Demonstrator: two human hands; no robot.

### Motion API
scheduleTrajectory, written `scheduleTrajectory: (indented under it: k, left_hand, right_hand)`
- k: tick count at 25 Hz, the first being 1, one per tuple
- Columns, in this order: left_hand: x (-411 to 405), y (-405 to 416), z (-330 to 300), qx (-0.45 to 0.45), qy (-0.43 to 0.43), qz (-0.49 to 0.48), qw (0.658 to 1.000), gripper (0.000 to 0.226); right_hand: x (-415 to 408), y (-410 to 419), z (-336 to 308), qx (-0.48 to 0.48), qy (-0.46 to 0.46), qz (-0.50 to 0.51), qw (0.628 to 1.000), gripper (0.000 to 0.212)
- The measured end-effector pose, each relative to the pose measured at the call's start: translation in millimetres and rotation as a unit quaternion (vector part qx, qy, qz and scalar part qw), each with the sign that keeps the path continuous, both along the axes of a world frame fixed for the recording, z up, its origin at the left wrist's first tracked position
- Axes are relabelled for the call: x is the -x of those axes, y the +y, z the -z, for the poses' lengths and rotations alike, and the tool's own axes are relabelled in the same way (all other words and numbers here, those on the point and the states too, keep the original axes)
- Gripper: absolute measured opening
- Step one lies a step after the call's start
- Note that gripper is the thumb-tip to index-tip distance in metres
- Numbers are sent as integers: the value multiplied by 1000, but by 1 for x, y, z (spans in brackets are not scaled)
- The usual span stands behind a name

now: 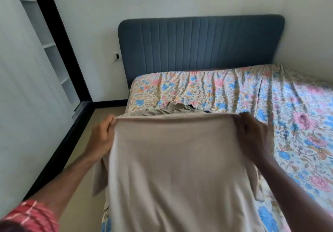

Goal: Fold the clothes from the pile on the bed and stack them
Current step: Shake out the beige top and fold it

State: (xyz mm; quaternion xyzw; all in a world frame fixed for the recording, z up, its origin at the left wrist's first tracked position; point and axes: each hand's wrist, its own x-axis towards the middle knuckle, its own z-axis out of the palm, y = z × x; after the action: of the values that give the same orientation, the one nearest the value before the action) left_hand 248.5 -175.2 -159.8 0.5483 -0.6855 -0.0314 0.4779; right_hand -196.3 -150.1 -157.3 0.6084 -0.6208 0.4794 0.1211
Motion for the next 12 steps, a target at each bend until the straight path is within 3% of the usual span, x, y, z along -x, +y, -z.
scheduleTrajectory:
  k: [2,4,6,7,12]
  left_hand:
    - [-3,-42,-1,-22,-16,13,1000,23]
    - [6,-77,21,-80,-43,34,995,23]
    - [9,-99,62,-167,-70,35,983,22]
    - [8,-103,79,-211,-73,28,974,20]
    - [-3,-116,127,-288,-97,-22,952,30]
  right_hand:
    - [2,-38,-6,-18,37,-11,999,28]
    - [8,-81,15,-157,82,-8,984,31]
    - [15,-104,57,-331,141,21,933,32]
    - [18,-108,75,-374,145,23,916,34]
    - [27,-109,113,-387,51,0,921,50]
